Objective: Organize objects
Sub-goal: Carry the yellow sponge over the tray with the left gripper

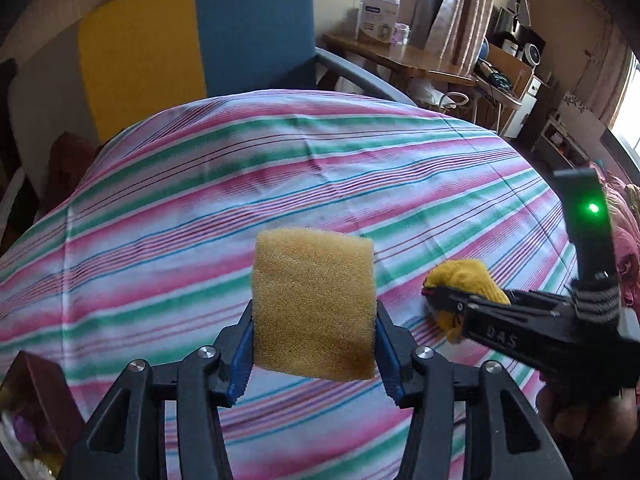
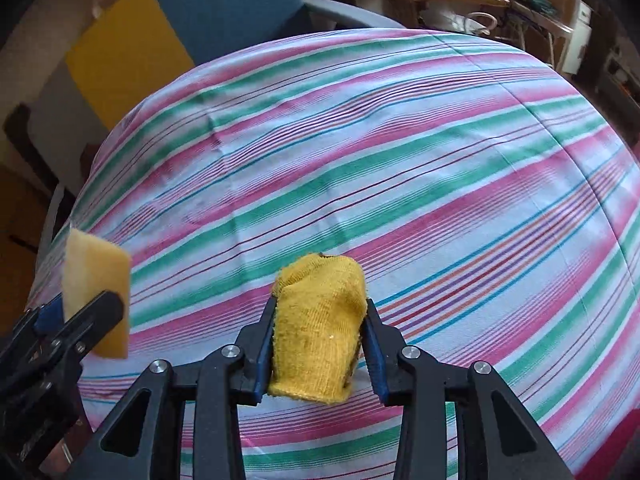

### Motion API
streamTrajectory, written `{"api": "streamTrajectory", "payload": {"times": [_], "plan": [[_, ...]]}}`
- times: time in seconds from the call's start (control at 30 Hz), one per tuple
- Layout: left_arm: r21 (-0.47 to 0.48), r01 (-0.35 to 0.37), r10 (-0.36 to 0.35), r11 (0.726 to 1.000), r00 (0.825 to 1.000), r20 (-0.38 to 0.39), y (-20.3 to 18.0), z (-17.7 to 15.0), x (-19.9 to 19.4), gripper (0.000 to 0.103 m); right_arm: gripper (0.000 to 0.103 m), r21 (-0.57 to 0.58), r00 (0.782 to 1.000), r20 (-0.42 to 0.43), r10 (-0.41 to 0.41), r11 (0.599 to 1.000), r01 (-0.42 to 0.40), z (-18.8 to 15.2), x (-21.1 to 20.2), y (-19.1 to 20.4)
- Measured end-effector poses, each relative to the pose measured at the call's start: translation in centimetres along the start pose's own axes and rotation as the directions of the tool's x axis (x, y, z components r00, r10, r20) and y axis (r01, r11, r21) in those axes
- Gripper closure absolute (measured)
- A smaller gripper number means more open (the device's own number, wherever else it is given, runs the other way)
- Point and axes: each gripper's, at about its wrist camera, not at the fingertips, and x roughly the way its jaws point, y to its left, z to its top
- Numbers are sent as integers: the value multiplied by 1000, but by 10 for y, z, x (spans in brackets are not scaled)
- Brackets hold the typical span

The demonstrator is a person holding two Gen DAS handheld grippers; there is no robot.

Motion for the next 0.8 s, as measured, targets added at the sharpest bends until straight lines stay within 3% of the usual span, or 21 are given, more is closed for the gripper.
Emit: {"api": "streamTrajectory", "payload": {"times": [0.17,0.37,0.57,0.8], "plan": [[-51,-68,67,996,998,-15,15,-50,-28,50,62,-108,999,-2,-34,994,33,-6,8,19],[-67,-89,89,994,996,-7,15,-103,-59,50,62,-114,999,-8,-37,993,36,-8,11,15],[-20,-140,141,990,988,65,7,-129,-100,50,55,-170,995,-19,-96,981,91,-15,19,21],[-53,-133,139,990,984,110,20,-142,-126,50,55,-194,992,4,-127,973,126,-18,21,24]]}}
